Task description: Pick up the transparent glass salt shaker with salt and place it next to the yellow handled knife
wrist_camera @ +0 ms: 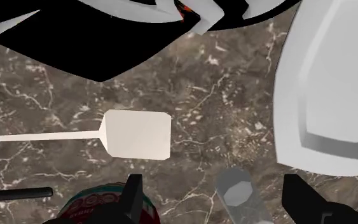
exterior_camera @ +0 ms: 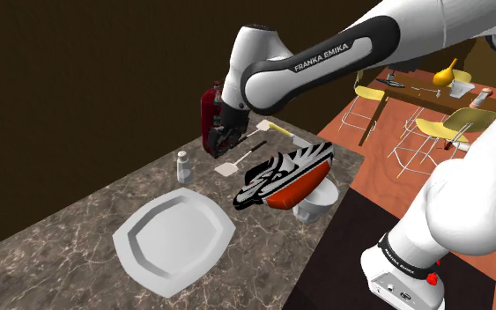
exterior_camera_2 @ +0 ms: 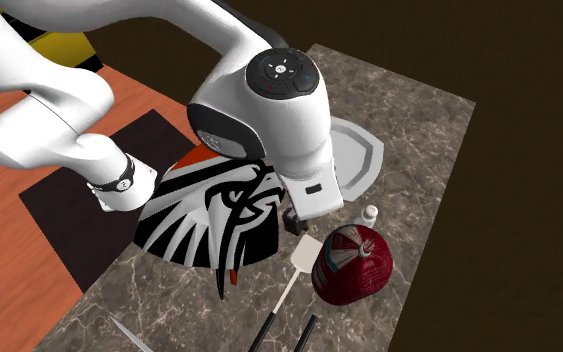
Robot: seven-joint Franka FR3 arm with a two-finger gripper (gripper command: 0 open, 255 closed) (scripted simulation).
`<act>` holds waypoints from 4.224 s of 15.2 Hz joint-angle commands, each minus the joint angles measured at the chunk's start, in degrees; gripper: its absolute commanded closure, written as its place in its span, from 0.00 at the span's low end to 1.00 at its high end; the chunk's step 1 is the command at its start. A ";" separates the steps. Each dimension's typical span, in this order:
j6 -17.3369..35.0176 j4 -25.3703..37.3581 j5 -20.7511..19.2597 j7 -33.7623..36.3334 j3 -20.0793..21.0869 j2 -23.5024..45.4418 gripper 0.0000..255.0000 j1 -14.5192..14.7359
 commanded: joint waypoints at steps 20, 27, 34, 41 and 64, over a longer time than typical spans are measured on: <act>10.53 14.98 -8.70 8.19 0.62 21.30 0.00 4.50; 10.54 14.97 -8.70 8.20 0.62 21.30 1.00 4.51; 9.89 15.17 -8.55 8.12 0.69 20.85 1.00 4.44; 5.30 16.91 -7.62 7.68 1.14 17.93 1.00 4.06; -10.79 27.10 -5.88 7.12 1.70 11.86 1.00 3.55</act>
